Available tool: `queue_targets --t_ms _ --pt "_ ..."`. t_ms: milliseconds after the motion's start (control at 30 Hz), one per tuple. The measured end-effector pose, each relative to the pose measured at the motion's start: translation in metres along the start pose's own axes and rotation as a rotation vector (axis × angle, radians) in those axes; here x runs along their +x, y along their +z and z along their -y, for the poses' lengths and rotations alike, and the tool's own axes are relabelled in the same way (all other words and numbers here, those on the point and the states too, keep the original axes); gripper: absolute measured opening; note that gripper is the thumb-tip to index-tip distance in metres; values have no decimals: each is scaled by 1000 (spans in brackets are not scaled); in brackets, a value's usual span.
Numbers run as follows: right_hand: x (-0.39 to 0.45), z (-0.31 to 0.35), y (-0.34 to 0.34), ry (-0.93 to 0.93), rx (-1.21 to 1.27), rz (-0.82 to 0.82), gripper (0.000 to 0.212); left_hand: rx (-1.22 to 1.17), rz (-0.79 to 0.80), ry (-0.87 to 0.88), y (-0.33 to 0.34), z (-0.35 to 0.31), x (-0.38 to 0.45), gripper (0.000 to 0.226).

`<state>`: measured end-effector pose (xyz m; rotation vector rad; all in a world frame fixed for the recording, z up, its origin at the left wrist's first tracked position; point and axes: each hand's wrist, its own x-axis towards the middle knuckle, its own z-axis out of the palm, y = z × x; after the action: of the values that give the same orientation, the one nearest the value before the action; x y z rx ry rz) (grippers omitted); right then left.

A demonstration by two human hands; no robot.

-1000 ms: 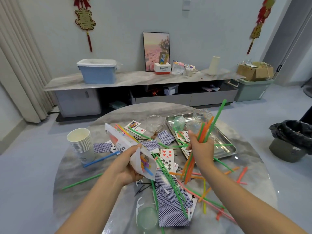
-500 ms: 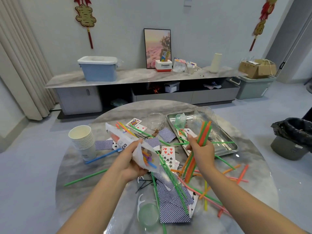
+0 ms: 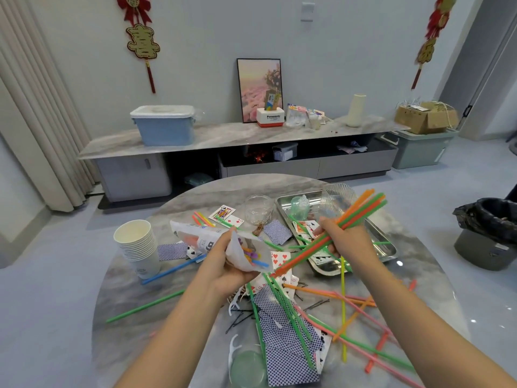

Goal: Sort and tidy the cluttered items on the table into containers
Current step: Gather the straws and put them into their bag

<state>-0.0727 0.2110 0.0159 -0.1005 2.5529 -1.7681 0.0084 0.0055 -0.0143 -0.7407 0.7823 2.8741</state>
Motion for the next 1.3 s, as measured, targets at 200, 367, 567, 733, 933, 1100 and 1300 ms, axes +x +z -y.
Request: queue_targets --t_ms 200,367,567,733,933,1100,1300 --pt "-10 24 -14 -146 285 -131 31 -75 21 56 12 -5 8 33" --pt "-9 33 -20 -154 540 -222 38 -95 0 107 10 -14 13 36" --pt "-19 34 -1 -116 602 -72 43 -70 -11 98 7 -12 15 31" --pt "-22 41 -6 -115 687 -150 42 -37 -27 97 9 -11 11 31" --pt "-23 34 0 -76 581 -120 44 -10 -48 94 9 -12 14 26" --pt "-34 28 12 -130 474 -83 34 -24 -13 88 6 -6 15 35" --pt "-52 29 28 -232 435 -29 30 -120 -26 109 10 -4 14 37"
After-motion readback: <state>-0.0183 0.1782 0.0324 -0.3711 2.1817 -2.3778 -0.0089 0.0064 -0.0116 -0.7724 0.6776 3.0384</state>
